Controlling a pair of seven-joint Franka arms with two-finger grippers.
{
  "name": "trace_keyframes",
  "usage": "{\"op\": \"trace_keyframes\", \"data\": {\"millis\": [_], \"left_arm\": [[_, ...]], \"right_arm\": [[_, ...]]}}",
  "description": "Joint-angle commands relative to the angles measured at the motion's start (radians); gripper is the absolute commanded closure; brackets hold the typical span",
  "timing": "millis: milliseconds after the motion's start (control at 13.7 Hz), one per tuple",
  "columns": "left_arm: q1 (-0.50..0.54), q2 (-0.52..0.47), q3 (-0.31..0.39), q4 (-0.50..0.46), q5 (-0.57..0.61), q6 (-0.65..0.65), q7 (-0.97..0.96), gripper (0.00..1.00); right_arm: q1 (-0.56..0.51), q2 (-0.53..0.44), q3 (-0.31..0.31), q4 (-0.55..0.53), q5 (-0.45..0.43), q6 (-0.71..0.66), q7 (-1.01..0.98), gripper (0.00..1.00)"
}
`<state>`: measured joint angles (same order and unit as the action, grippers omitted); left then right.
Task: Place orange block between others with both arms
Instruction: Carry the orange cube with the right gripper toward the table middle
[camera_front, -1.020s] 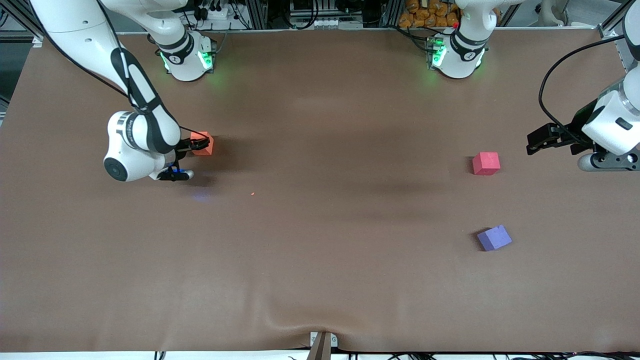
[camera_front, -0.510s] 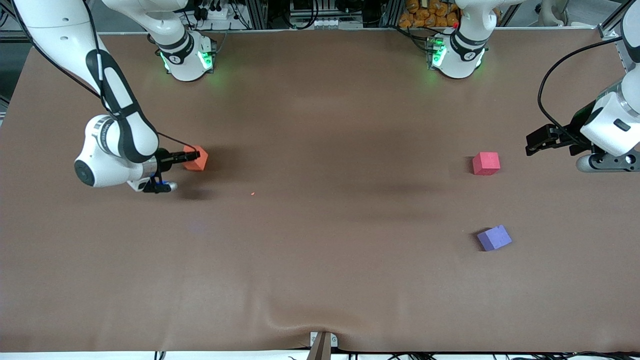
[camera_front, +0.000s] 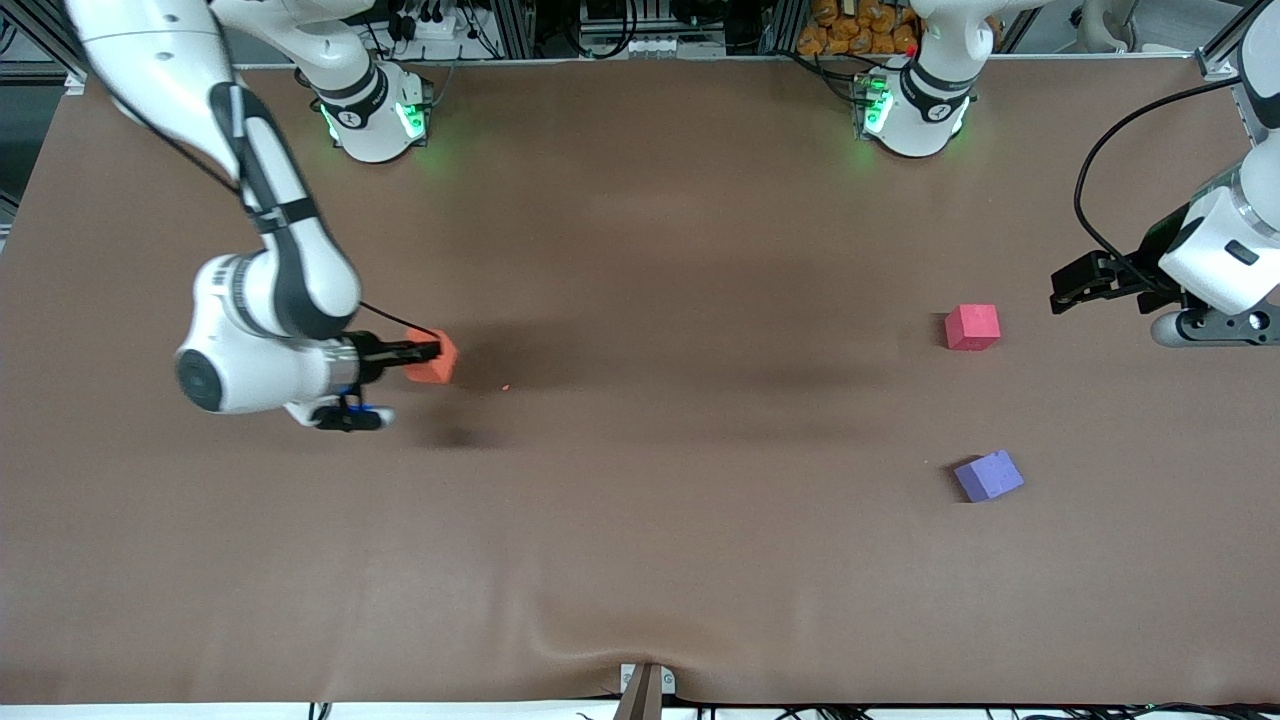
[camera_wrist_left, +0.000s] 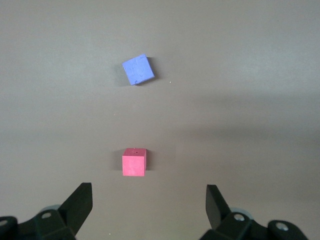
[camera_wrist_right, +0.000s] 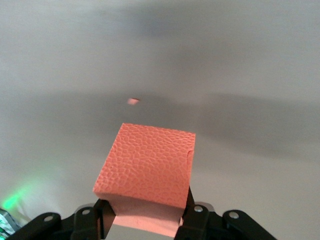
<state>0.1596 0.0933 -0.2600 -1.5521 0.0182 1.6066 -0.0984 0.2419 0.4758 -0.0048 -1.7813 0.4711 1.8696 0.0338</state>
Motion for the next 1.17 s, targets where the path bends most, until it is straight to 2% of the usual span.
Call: {"op": "trace_keyframes", "data": {"millis": [0, 146, 291, 510, 729, 802, 874, 947, 1093], "left_arm": [[0.008, 0.008, -0.007, -0.006, -0.020, 0.016, -0.009, 0.00], [0.006, 0.016, -0.007, -0.008, -0.020, 0.022, -0.009, 0.00], [0.003, 0.020, -0.007, -0.012, -0.020, 0.029, -0.009, 0.00], [-0.005, 0.022, -0.008, -0.026, -0.020, 0.039, -0.011, 0.00], [-0.015, 0.046, -0.013, -0.028, -0.020, 0.053, -0.012, 0.00], [-0.021, 0.055, -0.013, -0.028, -0.020, 0.055, -0.014, 0.00], [-0.025, 0.065, -0.013, -0.028, -0.020, 0.056, -0.014, 0.00], [-0.028, 0.071, -0.013, -0.028, -0.020, 0.062, -0.014, 0.00], [-0.028, 0.077, -0.013, -0.028, -0.020, 0.064, -0.014, 0.00]], "right_arm": [[0.074, 0.118, -0.009, 0.166, 0.084, -0.024, 0.069, 0.95], [0.137, 0.180, -0.009, 0.262, 0.101, -0.020, 0.124, 0.94], [0.204, 0.225, -0.009, 0.310, 0.121, 0.038, 0.199, 0.91], [0.307, 0.294, -0.009, 0.364, 0.136, 0.182, 0.236, 0.85], [0.365, 0.336, -0.011, 0.402, 0.133, 0.224, 0.259, 0.76], [0.372, 0.342, -0.011, 0.402, 0.129, 0.227, 0.259, 0.57], [0.373, 0.343, -0.011, 0.402, 0.126, 0.227, 0.259, 0.09], [0.376, 0.343, -0.012, 0.401, 0.119, 0.229, 0.258, 0.00], [0.376, 0.343, -0.012, 0.401, 0.118, 0.227, 0.258, 0.00]]}}
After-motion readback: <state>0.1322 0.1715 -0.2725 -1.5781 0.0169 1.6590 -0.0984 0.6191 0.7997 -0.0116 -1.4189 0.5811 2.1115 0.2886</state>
